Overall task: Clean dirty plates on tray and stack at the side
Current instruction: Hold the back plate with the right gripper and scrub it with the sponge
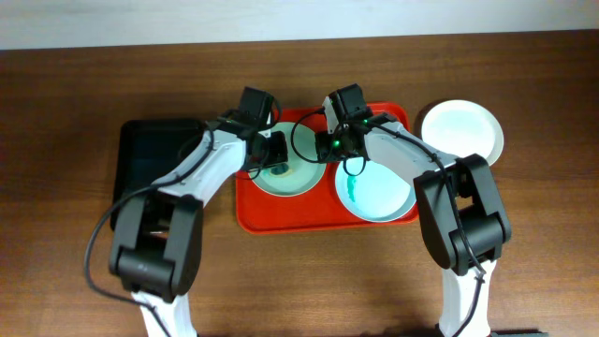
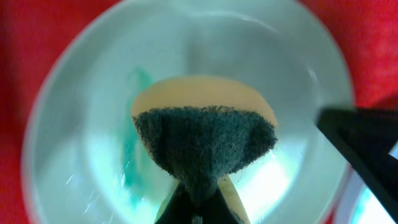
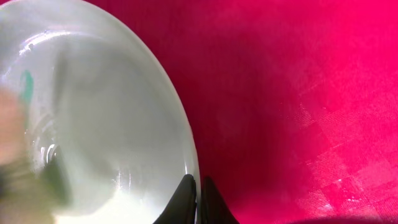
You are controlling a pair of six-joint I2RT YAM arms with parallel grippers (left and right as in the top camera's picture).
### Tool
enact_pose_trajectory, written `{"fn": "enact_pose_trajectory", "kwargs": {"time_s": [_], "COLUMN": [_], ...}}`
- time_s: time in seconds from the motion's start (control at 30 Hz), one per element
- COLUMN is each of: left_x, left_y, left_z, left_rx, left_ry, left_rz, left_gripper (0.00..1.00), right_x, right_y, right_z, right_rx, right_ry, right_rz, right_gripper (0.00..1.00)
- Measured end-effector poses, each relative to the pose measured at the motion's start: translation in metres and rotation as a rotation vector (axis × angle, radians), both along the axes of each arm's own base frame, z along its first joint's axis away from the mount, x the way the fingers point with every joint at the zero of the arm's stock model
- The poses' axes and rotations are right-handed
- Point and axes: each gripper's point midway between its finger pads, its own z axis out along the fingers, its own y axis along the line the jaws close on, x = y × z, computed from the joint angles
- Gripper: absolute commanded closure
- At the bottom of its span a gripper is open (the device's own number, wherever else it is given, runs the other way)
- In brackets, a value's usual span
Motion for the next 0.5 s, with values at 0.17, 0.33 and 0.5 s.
{"fn": "enact_pose_trajectory", "kwargs": {"time_s": [0.17,0.33,0.5], "left_x": [0.011,0.009,0.005], "left_y": [-0.008,0.004,0.050], "left_z": [-0.018,-0.023,-0.020], "left_rx": [-0.040,0.043,0.282], "left_ry": [-0.010,0.006,0.029], "left_rz": [0.001,0.022,0.098], "left_gripper": [1.00,1.00,1.00], "right_x": [0.001,0.000,-0.001], "right_y": [0.000,0.001,0.004], "right_z": [0.000,0.001,0.001], "right_rx": [0.002,0.008,0.012], "right_ry": [0.001,0.003,0.005], "right_rz": [-0.007,-0.004,0.001], "right_gripper": [0.96,0.96,0.96]}}
